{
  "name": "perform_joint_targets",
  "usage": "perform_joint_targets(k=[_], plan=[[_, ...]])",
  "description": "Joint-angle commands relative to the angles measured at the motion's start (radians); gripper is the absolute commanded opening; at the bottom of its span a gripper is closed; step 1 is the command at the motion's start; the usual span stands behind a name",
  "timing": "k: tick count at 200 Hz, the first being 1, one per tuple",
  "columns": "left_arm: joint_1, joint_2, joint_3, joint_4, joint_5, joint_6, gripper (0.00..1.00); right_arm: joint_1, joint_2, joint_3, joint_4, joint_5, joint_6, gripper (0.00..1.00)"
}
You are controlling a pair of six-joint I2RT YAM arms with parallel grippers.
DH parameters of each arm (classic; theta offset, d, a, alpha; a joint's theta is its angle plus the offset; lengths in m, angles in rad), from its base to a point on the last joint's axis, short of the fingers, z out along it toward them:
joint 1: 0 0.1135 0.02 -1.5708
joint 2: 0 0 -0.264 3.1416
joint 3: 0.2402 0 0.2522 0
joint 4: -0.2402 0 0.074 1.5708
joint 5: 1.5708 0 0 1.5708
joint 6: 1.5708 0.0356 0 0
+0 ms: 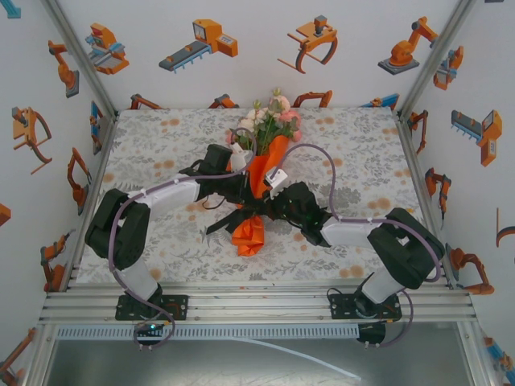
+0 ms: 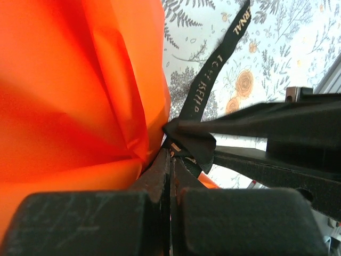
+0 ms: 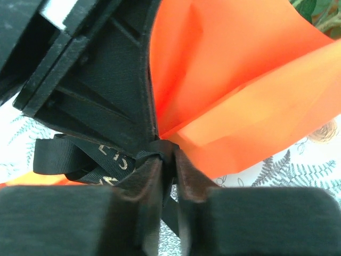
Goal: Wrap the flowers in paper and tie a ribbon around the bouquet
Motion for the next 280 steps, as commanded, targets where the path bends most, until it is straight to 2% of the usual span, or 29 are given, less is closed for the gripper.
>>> perform_joint_targets(k=[1, 73, 93, 114, 127, 147, 174, 189, 234, 257, 280], plan=[[-0.003, -0.035, 0.019, 0.006, -0.012, 0.004, 0.0, 0.006, -0.029, -0.023, 0.038, -0.034, 0.006, 0.29], [-0.002, -0.033, 0.011, 0.011, -0.015, 0.003, 0.0, 0.001, -0.19, -0.053, -0.133, -0.018, 0.029, 0.3], [-0.001, -0.03, 0.012, 0.011, -0.012, 0.004, 0.0, 0.0, -0.218, -0.018, -0.202, -0.019, 0.044, 0.34], [-0.004, -0.032, 0.012, 0.018, -0.007, 0.002, 0.0, -0.006, -0.191, 0.027, -0.272, -0.048, 0.031, 0.43], [-0.003, -0.035, 0.012, 0.014, -0.011, 0.002, 0.0, -0.013, -0.175, 0.059, -0.307, -0.076, 0.056, 0.45], [-0.003, -0.043, 0.003, 0.014, -0.01, 0.006, 0.0, -0.017, -0.149, 0.093, -0.316, -0.097, 0.104, 0.44], [-0.003, -0.047, 0.003, 0.02, -0.005, 0.005, 0.0, -0.032, -0.087, 0.122, -0.349, -0.072, 0.123, 0.36], [-0.003, -0.055, -0.003, 0.02, -0.011, 0.008, 0.0, -0.041, -0.063, 0.131, -0.371, -0.075, 0.137, 0.34], [-0.004, -0.063, -0.009, 0.027, -0.015, 0.01, 0.0, -0.042, -0.07, 0.152, -0.447, -0.104, 0.139, 0.39], [-0.004, -0.061, -0.01, 0.029, -0.012, 0.01, 0.0, -0.047, -0.112, 0.149, -0.44, -0.055, 0.154, 0.43], [-0.005, -0.06, -0.01, 0.029, -0.012, 0.01, 0.0, -0.069, -0.098, 0.154, -0.418, -0.067, 0.177, 0.43]])
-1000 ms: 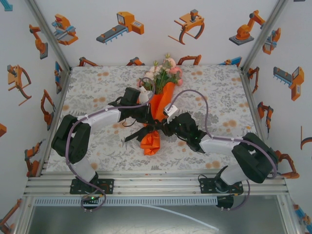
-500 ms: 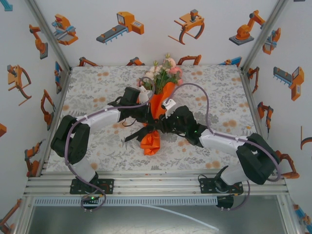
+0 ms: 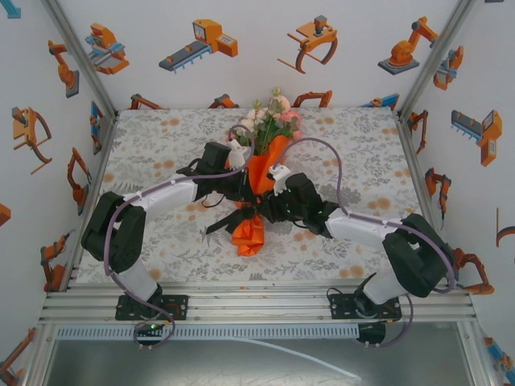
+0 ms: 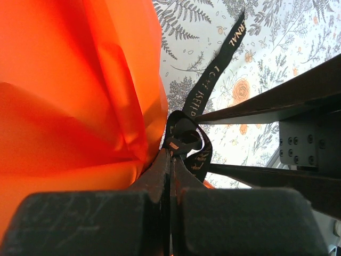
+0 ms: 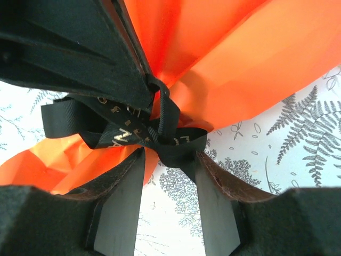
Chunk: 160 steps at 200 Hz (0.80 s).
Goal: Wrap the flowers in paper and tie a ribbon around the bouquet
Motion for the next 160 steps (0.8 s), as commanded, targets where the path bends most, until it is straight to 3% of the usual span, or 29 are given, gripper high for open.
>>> perform_joint_targets(k=[1, 27, 60, 117, 160], plan=[[-0.006, -0.029, -0.009, 0.013, 0.007, 0.01, 0.0, -0.022, -0.012, 0.036, 0.019, 0.009, 0.038, 0.43], [-0.006, -0.029, -0.009, 0.009, 0.007, 0.006, 0.0, -0.024, 0.031, 0.046, 0.03, -0.015, 0.054, 0.43], [-0.006, -0.035, -0.007, 0.01, 0.011, 0.002, 0.0, -0.024, 0.062, 0.071, -0.001, -0.135, 0.06, 0.42], [-0.006, -0.036, -0.007, 0.01, 0.004, 0.008, 0.0, -0.063, -0.095, 0.041, -0.023, -0.102, 0.114, 0.49], [-0.006, -0.043, -0.007, 0.01, -0.001, 0.002, 0.0, -0.096, -0.016, 0.094, 0.003, -0.093, 0.196, 0.47]])
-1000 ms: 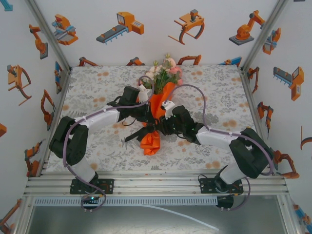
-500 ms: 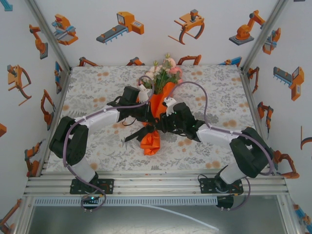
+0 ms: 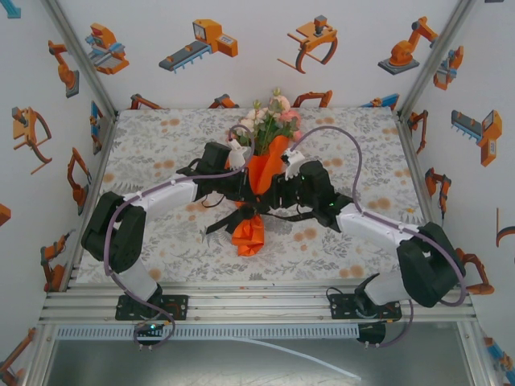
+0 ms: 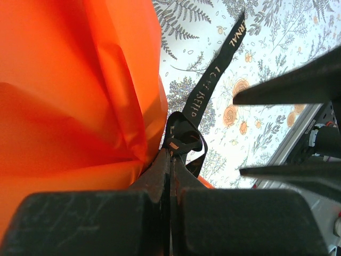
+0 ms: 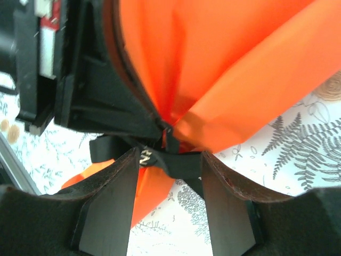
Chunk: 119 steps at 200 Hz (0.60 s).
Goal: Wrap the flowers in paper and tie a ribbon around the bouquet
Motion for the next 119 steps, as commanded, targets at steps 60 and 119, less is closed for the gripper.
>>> perform_joint_targets(k=[60, 119], plan=[[-0.005, -0.053, -0.001, 0.01, -0.012, 0.0, 0.0, 0.002, 0.131, 0.023, -0.013, -0.072, 0.041, 0.46], [-0.006, -0.042, 0.007, 0.015, -0.004, -0.002, 0.0, 0.004, 0.053, 0.024, -0.119, -0.118, -0.036, 0.46]])
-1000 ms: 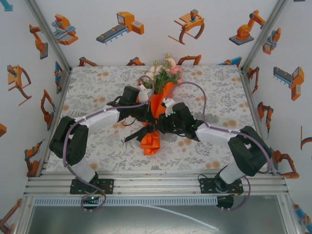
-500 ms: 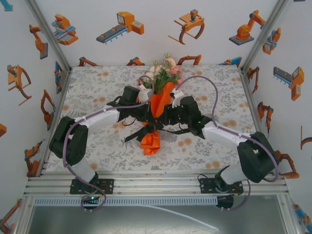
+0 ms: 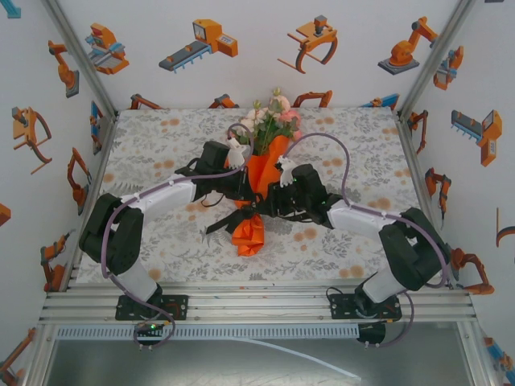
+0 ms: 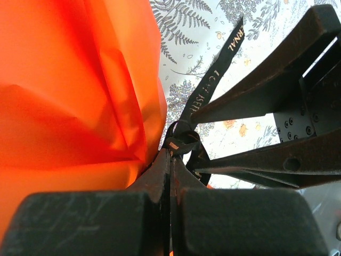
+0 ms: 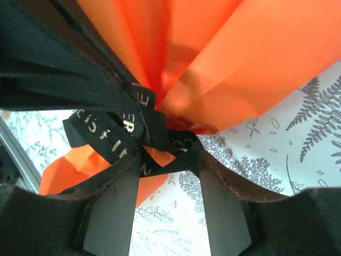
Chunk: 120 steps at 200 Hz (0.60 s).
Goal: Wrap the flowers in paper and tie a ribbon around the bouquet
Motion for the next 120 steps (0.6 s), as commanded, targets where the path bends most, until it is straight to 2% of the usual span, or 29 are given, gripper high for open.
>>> perform_joint_targets(k=[1, 34, 56, 92, 120], plan=[[-0.005, -0.023, 0.006, 0.015, 0.01, -0.002, 0.0, 0.004, -0.061, 0.026, -0.071, -0.023, -0.05, 0.46], [-0.004, -0.022, 0.005, 0.02, 0.021, 0.0, 0.0, 0.001, -0.079, 0.091, -0.09, 0.045, -0.059, 0.47], [-0.006, -0.026, 0.003, 0.017, 0.021, 0.0, 0.0, 0.001, -0.044, 0.131, -0.081, 0.061, -0.12, 0.44], [-0.005, -0.029, 0.006, 0.005, 0.014, 0.009, 0.0, 0.001, 0.015, 0.163, -0.038, -0.015, -0.181, 0.41], [-0.005, -0.029, 0.007, 0.003, 0.012, 0.009, 0.0, 0.001, 0.055, 0.183, -0.035, -0.07, -0.174, 0.33]])
